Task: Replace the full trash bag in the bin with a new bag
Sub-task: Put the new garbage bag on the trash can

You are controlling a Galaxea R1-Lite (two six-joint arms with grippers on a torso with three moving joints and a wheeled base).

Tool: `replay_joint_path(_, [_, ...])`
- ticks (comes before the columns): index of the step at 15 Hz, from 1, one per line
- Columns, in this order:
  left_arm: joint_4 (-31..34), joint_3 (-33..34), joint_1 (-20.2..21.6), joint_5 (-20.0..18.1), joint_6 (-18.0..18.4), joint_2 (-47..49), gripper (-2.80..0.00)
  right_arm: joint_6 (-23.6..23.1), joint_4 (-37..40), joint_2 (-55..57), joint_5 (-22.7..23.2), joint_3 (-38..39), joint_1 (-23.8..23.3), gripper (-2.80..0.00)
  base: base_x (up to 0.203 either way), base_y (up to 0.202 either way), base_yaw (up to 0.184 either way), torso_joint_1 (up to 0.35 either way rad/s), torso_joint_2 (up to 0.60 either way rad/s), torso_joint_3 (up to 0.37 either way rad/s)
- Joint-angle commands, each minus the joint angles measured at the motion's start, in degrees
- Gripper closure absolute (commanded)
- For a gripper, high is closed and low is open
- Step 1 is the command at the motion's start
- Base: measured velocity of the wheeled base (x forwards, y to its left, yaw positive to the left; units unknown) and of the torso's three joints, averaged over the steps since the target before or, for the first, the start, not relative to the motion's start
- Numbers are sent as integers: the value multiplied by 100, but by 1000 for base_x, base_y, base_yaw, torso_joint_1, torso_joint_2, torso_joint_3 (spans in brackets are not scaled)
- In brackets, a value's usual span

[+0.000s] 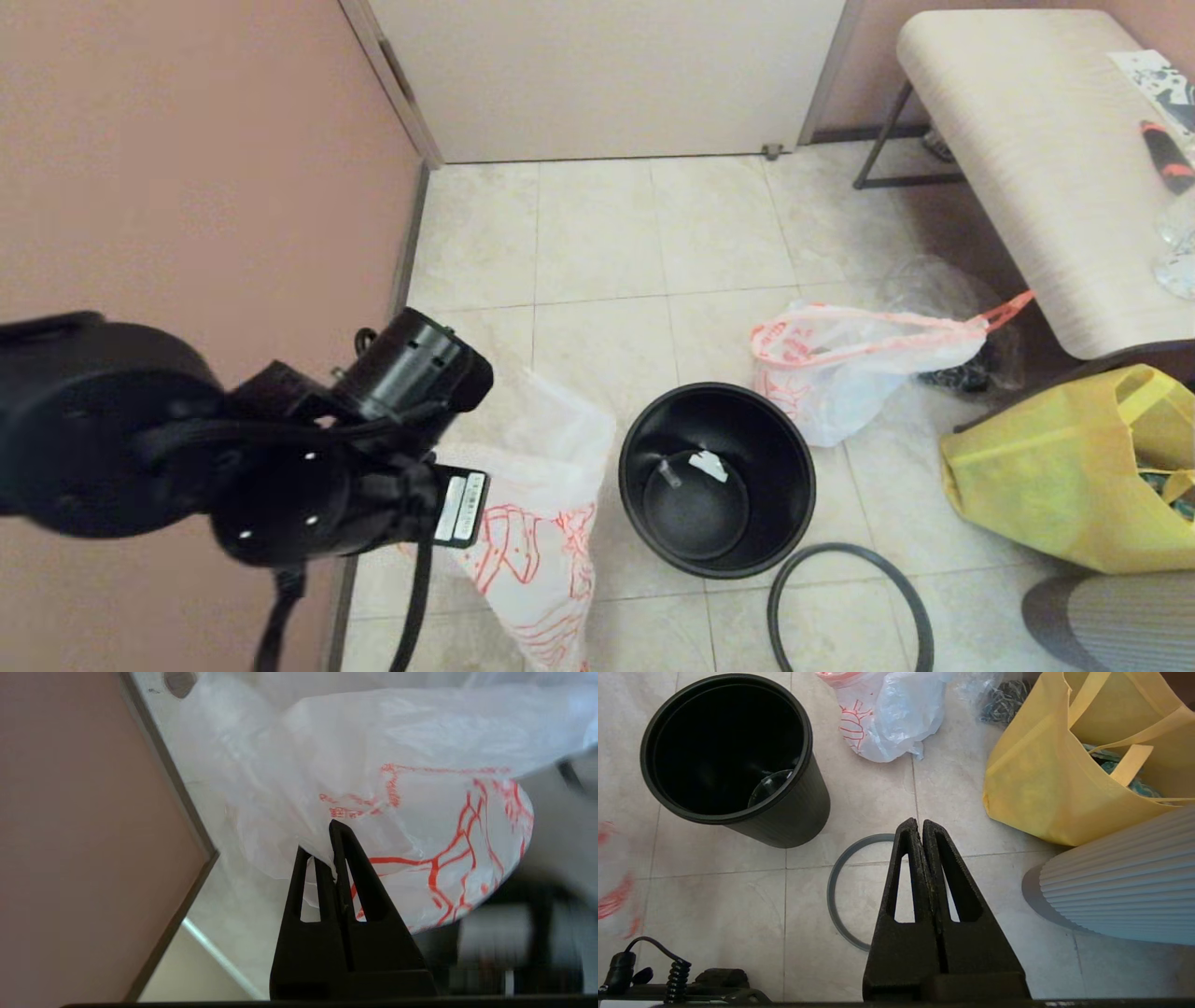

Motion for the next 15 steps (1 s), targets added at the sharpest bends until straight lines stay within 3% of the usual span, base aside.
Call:
replay_joint_path(1, [853, -234, -490, 26, -40, -867, 0, -1, 2, -1, 1, 2, 3, 0, 0, 0, 0, 0, 0, 0])
replay_joint_path(3, [1329, -732, -950, -73, -36, -819, 0, -1, 2, -1, 1, 2, 4, 0, 0, 0, 0, 0, 0, 0])
replay_joint_path(7, [1425, -1595, -1206, -147, 100, 394, 0, -1, 2, -1, 1, 2, -4, 0, 0, 0, 0, 0, 0, 0])
replay_joint_path(13, [1431, -4382, -1369, -293, 423, 2790, 0, -1, 2, -1, 1, -4, -2, 0, 0, 0, 0, 0, 0, 0])
replay_joint_path(15, [1167, -4861, -1454, -265, 724, 3561, 0, -1, 2, -1, 1, 2, 4, 0, 0, 0, 0, 0, 0, 0])
